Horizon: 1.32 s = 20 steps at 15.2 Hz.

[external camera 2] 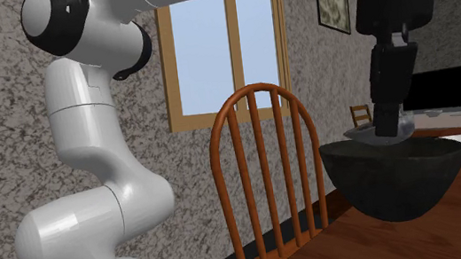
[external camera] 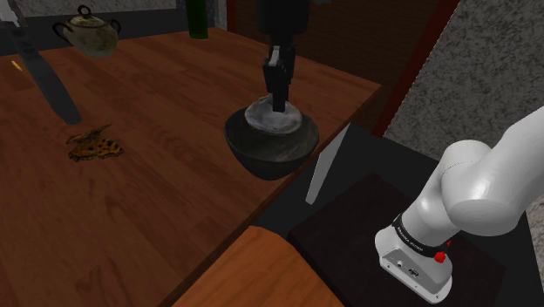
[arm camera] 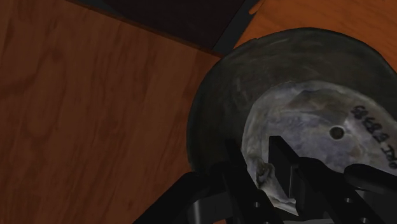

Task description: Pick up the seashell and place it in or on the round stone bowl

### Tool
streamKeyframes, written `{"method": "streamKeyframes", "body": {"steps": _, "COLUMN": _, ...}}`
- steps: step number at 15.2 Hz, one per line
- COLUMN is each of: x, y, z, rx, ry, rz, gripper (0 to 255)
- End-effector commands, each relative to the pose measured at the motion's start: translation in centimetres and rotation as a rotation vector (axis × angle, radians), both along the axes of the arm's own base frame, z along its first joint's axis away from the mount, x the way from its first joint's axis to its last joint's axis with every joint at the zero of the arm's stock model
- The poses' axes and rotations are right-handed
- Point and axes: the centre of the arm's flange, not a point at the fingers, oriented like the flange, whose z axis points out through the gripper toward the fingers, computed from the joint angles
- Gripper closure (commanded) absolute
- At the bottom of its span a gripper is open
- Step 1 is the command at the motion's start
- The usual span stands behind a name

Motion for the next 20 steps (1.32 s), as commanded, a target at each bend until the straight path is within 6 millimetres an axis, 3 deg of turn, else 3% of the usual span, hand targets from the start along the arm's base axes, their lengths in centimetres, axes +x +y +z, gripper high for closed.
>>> {"method": "streamKeyframes", "body": {"steps": 1, "x": 0.0, "y": 0.0, "z": 0.0, "rx": 0.0, "ry": 0.0, "rz": 0.0, "gripper": 255}}
{"method": "streamKeyframes", "body": {"steps": 2, "x": 0.0, "y": 0.0, "z": 0.0, "rx": 0.0, "ry": 0.0, "rz": 0.0, "gripper": 255}}
{"method": "streamKeyframes", "body": {"steps": 3, "x": 0.0, "y": 0.0, "z": 0.0, "rx": 0.0, "ry": 0.0, "rz": 0.0, "gripper": 0}}
{"method": "streamKeyframes", "body": {"steps": 8, "x": 0.0, "y": 0.0, "z": 0.0, "rx": 0.0, "ry": 0.0, "rz": 0.0, "gripper": 0}}
{"method": "streamKeyframes", "body": {"steps": 12, "x": 0.6, "y": 0.3, "z": 5.0, "rx": 0.0, "ry": 0.0, "rz": 0.0, "gripper": 0}}
{"method": "streamKeyframes", "body": {"steps": 20, "x": 0.6, "y": 0.3, "z": 5.0, "rx": 0.0, "ry": 0.0, "rz": 0.0, "gripper": 0}}
